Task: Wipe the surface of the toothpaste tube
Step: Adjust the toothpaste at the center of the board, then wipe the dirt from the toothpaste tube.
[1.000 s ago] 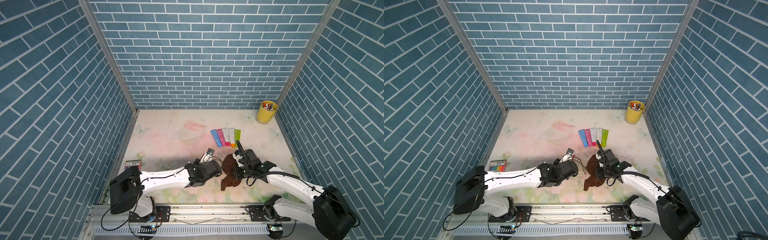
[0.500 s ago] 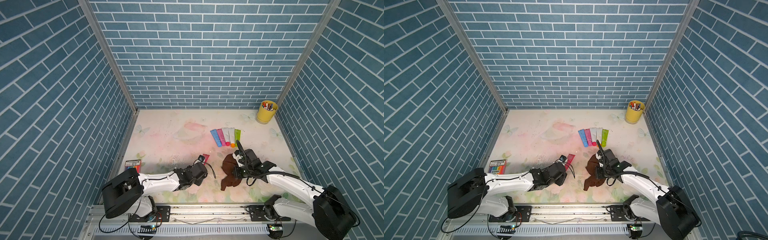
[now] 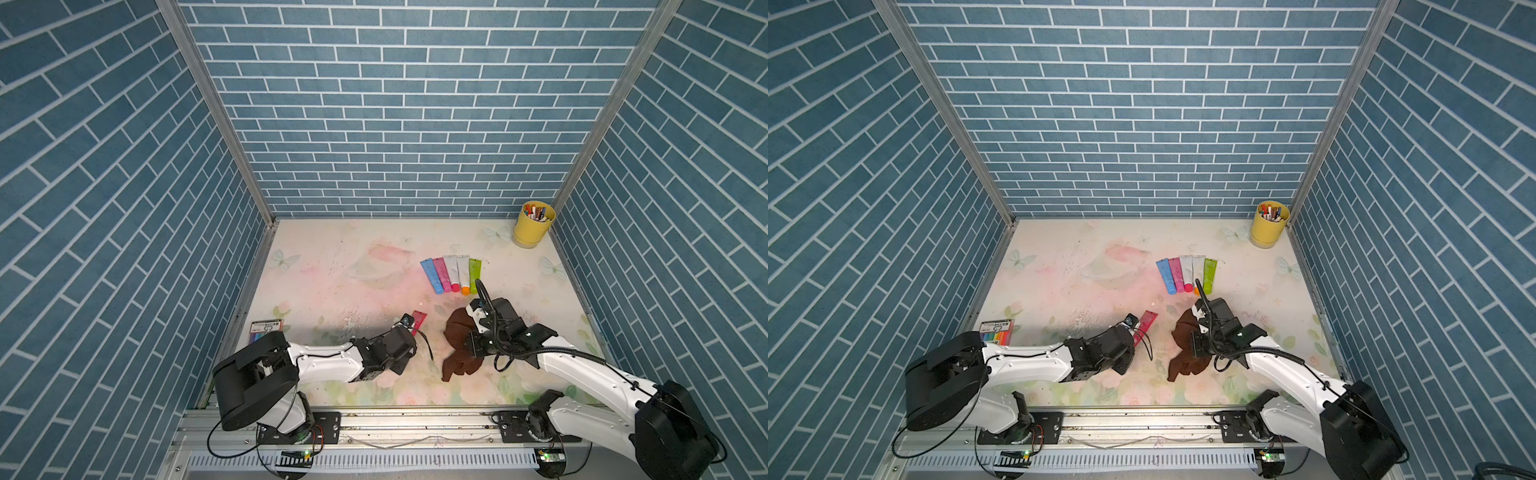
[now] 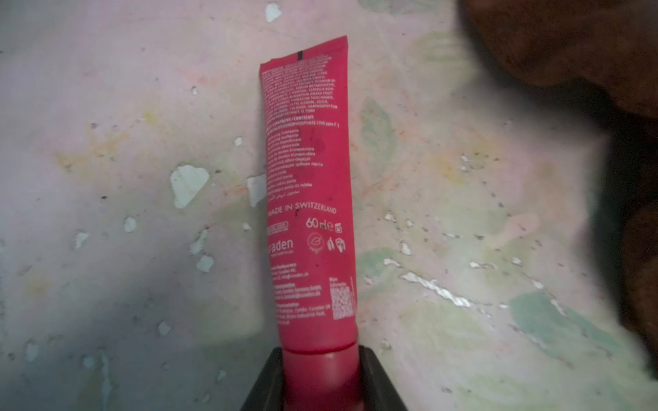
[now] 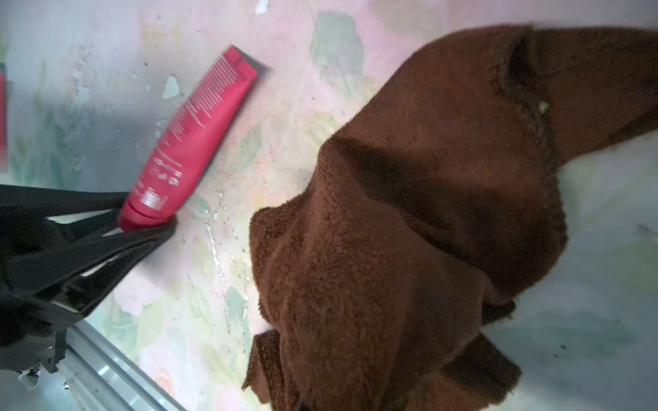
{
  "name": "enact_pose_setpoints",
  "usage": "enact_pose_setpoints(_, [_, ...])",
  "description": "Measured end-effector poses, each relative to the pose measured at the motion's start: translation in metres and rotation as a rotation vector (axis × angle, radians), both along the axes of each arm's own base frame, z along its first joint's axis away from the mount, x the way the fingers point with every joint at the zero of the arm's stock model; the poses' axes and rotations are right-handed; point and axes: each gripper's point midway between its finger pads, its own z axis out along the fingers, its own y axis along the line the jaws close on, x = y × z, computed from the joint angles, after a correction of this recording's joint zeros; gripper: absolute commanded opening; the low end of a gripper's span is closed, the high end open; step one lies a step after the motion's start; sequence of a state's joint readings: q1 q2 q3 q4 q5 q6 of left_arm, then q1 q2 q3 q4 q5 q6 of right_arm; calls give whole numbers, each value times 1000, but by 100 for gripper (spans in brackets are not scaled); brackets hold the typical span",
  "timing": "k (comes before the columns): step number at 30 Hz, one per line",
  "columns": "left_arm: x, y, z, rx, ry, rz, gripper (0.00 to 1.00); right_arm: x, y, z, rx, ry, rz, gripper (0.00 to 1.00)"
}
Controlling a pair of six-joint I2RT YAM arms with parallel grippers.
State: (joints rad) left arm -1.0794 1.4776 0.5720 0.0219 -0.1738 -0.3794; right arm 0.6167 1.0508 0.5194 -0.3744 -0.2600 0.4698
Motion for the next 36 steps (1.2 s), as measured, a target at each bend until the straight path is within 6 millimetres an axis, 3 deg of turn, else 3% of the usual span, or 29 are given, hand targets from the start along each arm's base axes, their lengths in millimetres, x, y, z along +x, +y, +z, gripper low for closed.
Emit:
enact_pose_setpoints(6, [-26, -38, -1, -17, -14, -179, 16, 1, 0, 18, 19, -40, 4, 0])
enact_pose_setpoints(12, [-31, -55, -1, -39, -37, -249, 16, 11, 8, 23, -33, -44, 22, 0])
enact_pose_setpoints(17, [-33, -54, -1, -52, -46, -263, 14, 13, 21, 6, -120, -24, 65, 0])
enact_pose_setpoints(23, [-35, -52, -1, -61, -52, -277, 9, 9, 25, -42, -268, 54, 96, 0])
enact_pose_setpoints(36, [-33, -50, -1, -53, -66, -267, 4, -5, 43, -46, -155, 55, 99, 0])
